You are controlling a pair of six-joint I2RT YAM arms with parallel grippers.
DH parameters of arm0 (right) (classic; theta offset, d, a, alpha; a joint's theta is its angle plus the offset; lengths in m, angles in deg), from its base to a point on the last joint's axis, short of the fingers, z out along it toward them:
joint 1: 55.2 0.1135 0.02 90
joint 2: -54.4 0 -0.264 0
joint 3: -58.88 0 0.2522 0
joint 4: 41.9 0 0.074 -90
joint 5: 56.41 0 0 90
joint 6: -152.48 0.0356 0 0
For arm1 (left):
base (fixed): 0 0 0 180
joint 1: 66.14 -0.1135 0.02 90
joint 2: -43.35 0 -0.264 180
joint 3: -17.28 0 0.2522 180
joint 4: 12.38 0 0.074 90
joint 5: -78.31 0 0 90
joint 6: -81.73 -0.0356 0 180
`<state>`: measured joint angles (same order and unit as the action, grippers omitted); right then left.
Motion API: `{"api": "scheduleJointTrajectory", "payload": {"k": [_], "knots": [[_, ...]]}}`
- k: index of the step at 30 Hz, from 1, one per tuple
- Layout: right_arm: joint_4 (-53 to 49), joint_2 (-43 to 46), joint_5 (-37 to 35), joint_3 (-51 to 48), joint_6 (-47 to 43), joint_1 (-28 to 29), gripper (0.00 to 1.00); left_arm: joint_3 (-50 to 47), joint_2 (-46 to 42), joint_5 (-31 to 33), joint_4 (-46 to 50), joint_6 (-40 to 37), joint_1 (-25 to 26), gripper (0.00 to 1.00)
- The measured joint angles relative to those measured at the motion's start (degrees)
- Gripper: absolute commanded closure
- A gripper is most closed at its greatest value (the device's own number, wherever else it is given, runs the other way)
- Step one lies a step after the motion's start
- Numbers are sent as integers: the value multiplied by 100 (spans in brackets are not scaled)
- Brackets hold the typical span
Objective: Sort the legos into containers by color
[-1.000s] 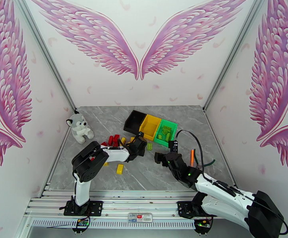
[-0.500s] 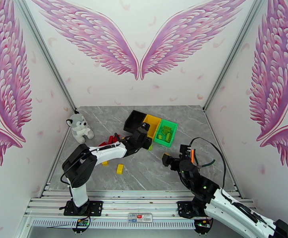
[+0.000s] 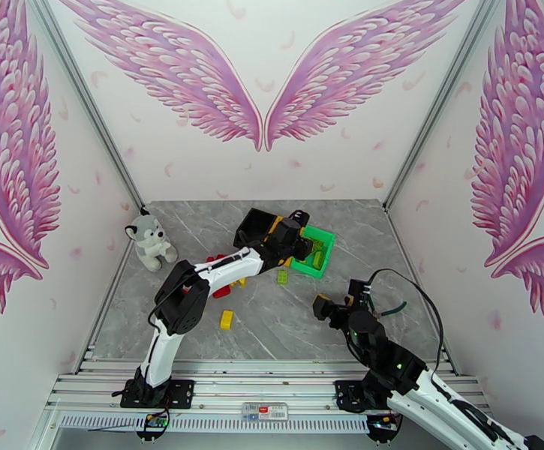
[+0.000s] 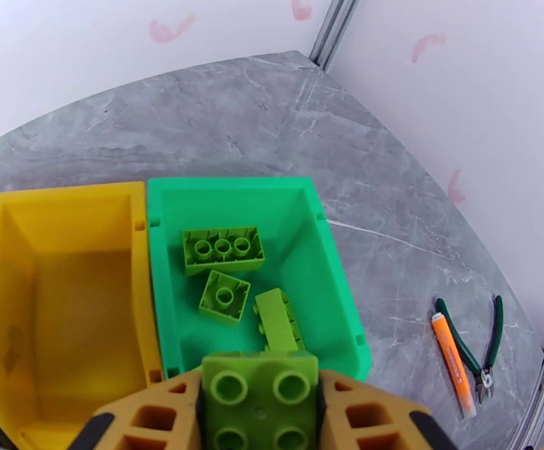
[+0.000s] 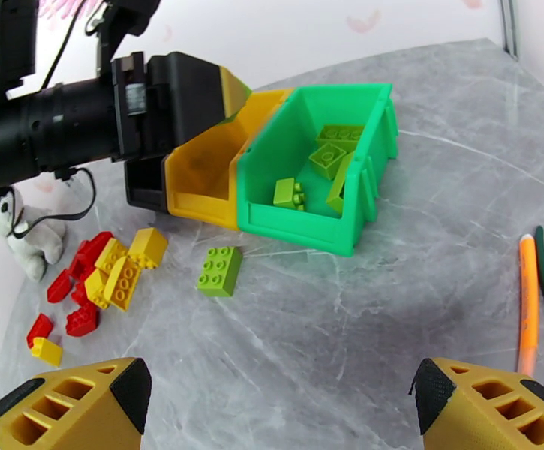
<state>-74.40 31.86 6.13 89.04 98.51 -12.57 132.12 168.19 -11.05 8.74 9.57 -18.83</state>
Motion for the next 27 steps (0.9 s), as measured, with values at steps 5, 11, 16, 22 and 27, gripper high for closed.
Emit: {"api": "scheduleJointTrajectory", "payload": {"k": [5,11,16,22,27], "knots": [[-59,0,0,0,20,-15,1,302,195,20,162,-66,107,35],[-101,0,7,0,20,-15,1,87,79,238,120,-114,234,32],[-96,0,76,-4,15,-15,1,-831,-538,754,37,-201,372,31],[35,-63,223,-85,-37,-15,1,-1978,-1506,1526,-160,-245,529,31],[400,-509,387,-111,-116,-15,2,-2761,-1980,2046,-319,-127,535,34]]}}
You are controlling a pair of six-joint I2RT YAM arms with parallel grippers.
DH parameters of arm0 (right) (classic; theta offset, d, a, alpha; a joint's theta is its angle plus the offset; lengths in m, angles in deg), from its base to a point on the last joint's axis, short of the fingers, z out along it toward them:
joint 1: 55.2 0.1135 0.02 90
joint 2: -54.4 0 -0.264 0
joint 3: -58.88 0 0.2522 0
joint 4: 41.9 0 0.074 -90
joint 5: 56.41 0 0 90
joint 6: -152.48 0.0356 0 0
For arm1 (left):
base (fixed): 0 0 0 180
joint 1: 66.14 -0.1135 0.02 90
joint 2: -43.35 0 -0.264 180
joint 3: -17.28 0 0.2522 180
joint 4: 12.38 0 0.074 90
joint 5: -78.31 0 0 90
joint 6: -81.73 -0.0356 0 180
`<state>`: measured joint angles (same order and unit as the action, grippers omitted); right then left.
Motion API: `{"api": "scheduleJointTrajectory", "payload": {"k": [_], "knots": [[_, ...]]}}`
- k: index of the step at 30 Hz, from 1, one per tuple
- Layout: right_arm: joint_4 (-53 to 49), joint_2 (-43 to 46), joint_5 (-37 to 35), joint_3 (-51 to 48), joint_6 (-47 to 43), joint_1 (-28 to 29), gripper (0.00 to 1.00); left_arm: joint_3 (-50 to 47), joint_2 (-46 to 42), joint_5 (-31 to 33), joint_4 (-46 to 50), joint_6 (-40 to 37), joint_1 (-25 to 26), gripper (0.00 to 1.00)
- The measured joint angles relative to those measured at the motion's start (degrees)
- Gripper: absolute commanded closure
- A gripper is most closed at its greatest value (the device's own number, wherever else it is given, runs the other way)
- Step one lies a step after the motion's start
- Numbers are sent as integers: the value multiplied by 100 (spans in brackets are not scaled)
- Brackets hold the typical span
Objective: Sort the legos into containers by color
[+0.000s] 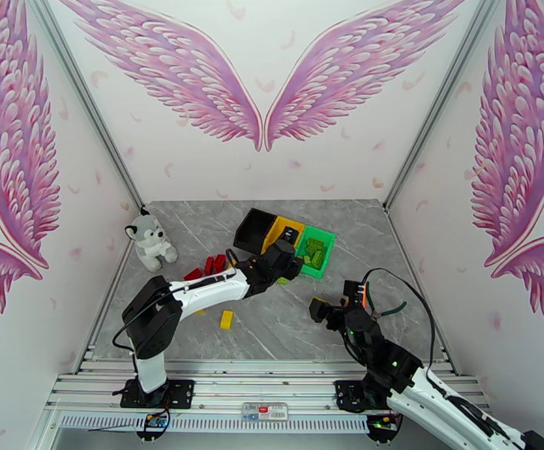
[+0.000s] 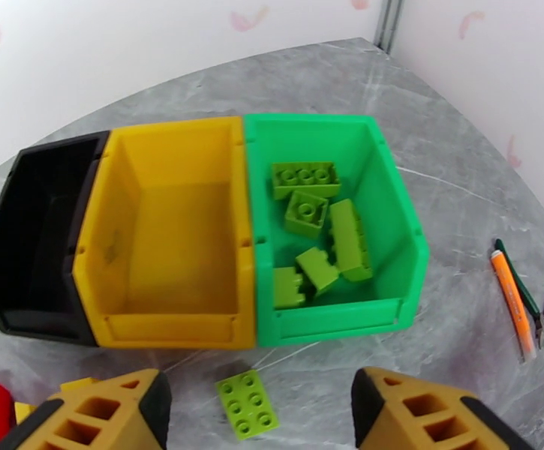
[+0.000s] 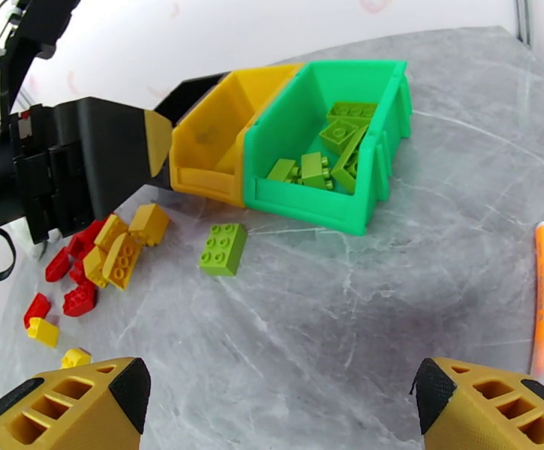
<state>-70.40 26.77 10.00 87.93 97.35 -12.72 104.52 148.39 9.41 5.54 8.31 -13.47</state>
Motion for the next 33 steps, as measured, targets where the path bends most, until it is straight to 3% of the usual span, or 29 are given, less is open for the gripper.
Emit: {"api": "scheduleJointTrajectory", "payload": {"k": [5,14,33], "knots": [[295,-706,76,13,-17,0,3,-575,7,221,-26,234,0,35],[640,-1587,162,120,-24,2,1,-614,675,238,-175,564,61,35],[597,-903,138,120,-39,0,1,114,1519,201,-236,708,48,40]]}}
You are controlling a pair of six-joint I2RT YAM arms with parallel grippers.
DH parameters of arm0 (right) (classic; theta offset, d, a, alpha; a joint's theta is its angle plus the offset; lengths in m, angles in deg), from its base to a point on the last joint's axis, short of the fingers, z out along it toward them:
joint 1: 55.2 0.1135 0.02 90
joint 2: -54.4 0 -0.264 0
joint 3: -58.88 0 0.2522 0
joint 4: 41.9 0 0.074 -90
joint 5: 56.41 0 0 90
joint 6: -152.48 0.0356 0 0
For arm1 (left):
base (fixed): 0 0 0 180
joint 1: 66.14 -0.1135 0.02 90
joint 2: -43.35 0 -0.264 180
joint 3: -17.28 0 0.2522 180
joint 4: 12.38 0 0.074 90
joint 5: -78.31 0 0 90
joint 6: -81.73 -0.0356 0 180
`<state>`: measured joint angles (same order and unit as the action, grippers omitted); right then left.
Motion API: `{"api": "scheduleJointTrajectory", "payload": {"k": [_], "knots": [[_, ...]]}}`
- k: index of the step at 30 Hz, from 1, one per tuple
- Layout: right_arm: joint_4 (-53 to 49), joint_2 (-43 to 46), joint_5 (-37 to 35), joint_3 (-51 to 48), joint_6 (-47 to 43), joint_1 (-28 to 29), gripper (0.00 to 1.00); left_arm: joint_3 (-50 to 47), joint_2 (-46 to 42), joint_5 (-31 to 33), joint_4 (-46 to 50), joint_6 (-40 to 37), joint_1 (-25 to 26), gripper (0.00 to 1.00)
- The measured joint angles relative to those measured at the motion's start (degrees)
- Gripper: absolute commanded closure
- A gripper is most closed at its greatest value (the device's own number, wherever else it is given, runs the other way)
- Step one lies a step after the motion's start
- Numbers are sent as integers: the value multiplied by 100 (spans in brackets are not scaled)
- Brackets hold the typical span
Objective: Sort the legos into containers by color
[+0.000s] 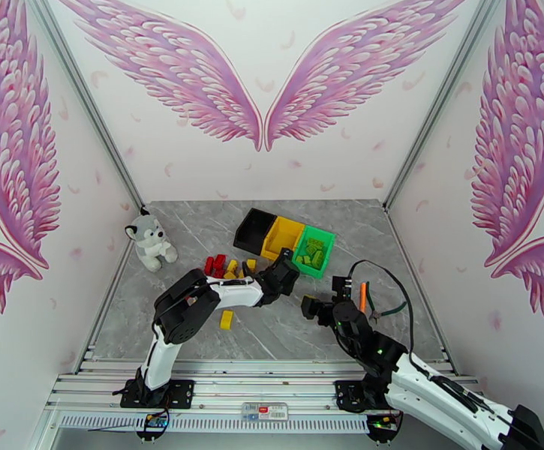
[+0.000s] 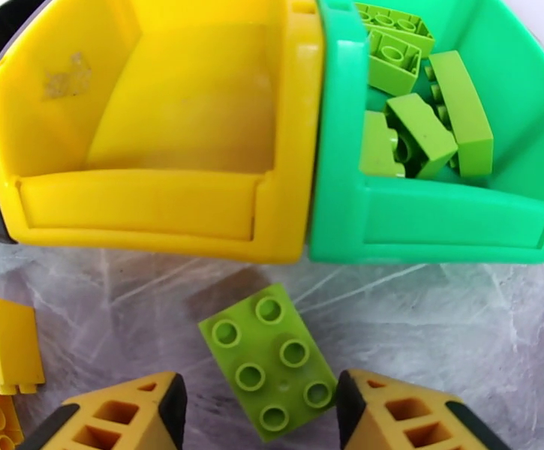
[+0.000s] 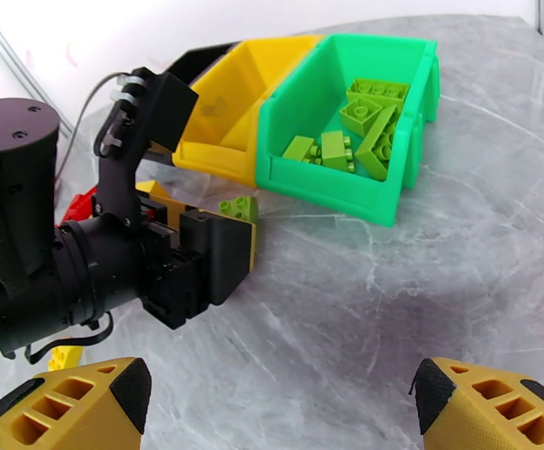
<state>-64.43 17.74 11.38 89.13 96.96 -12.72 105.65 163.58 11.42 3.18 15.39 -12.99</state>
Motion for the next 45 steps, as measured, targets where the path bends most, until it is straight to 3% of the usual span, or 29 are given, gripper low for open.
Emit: {"api": "scheduleJointTrajectory", "payload": {"k": [6,11,21,27,35,45], "knots": [[-90,26,-11,0,0,0,1,0,0,-118,-42,79,0,38],[-92,24,-13,0,0,0,1,-122,-22,-146,-144,114,20,29],[-92,26,-13,0,0,0,1,-63,-17,-125,-109,129,48,27],[-144,151,-11,0,0,0,1,225,105,-98,-107,175,9,38],[-229,343,-11,0,0,0,1,245,302,-131,-136,212,-109,41],[-236,372,-11,0,0,0,1,149,352,-114,-256,240,-129,64]]}}
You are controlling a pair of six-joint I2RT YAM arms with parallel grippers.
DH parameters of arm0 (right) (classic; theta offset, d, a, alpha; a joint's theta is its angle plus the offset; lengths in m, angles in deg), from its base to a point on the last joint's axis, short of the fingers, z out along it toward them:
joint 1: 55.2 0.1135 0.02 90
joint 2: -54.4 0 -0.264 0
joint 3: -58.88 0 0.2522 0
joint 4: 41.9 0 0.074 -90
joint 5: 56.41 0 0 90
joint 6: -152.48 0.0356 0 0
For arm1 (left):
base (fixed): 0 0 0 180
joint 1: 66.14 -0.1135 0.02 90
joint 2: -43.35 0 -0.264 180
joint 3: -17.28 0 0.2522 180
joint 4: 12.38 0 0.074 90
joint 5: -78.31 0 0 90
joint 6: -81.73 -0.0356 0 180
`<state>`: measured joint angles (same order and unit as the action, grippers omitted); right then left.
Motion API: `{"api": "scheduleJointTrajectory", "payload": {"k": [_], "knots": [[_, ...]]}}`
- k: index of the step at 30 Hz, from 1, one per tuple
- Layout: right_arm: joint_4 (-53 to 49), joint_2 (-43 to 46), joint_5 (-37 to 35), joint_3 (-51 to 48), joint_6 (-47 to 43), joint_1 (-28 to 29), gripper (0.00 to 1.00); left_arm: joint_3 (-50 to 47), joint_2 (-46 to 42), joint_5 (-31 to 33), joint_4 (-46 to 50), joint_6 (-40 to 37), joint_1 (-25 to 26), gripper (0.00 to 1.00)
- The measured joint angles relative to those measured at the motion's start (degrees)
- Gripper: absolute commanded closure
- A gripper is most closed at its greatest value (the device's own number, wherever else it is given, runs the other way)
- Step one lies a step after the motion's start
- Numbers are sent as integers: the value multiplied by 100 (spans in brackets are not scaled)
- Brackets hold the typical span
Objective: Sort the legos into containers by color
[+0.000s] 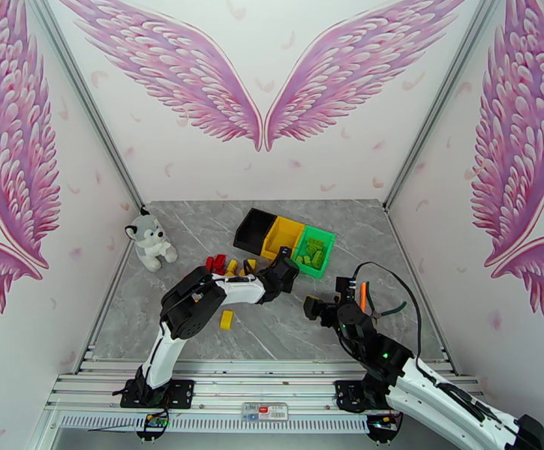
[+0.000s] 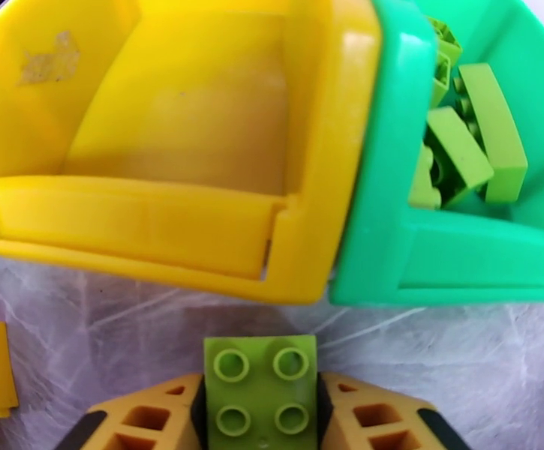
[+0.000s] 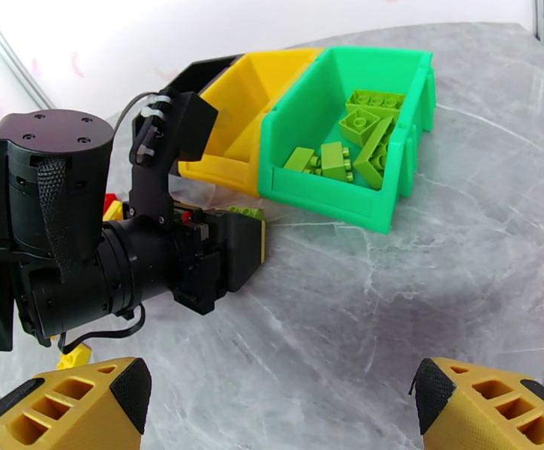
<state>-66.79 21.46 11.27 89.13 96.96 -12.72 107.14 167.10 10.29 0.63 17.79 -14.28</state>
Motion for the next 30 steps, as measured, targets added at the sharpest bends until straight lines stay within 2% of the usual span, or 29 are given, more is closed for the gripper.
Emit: {"api": "scheduleJointTrajectory", "payload": {"k": [9,16,23,30], "knots": [[157,-173,4,-2,2,0,1,-1300,-949,-105,-365,-15,52,67],[450,-844,4,15,13,0,1,-1467,-1534,-691,-706,-210,81,68],[494,-525,2,24,136,0,1,-922,-1587,-1344,-662,-577,37,67],[258,225,-4,20,199,0,1,535,-1283,-1836,-378,-905,-142,65]]}}
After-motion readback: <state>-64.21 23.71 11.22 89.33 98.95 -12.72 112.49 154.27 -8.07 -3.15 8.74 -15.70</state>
